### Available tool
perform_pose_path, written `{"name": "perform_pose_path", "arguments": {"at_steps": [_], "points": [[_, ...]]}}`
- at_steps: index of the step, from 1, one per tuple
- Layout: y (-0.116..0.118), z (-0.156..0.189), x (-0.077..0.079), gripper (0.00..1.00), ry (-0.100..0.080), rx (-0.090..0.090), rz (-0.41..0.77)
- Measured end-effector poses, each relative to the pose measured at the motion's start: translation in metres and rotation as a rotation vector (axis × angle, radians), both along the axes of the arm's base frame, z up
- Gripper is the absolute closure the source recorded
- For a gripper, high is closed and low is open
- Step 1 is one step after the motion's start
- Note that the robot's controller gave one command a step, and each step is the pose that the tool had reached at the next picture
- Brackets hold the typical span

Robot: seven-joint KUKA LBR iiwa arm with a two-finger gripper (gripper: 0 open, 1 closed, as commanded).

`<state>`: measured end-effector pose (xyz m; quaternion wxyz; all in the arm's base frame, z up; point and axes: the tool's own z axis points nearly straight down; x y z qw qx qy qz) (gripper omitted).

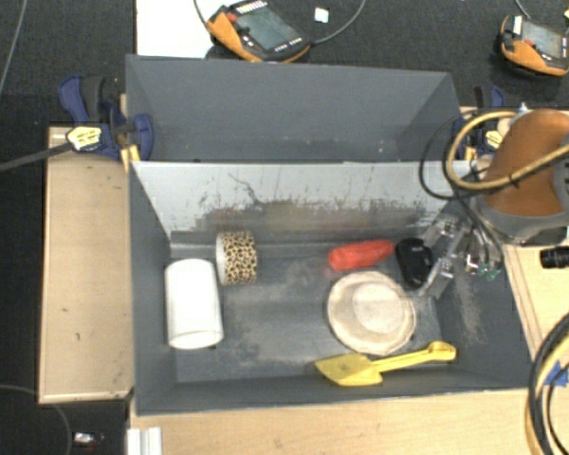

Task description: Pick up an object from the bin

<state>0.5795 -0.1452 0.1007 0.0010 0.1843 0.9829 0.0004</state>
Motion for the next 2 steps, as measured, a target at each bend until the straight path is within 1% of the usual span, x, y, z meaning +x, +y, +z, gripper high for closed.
{"name": "perform_pose_path", "arguments": {"at_steps": [1, 2], "points": [[-0.0013, -0.0286, 0.0130, 0.00, -0.023, 0.007, -0.245], [-0.0018, -0.0284, 0.0043, 1.00, 0.002, 0.007, -0.219]]}}
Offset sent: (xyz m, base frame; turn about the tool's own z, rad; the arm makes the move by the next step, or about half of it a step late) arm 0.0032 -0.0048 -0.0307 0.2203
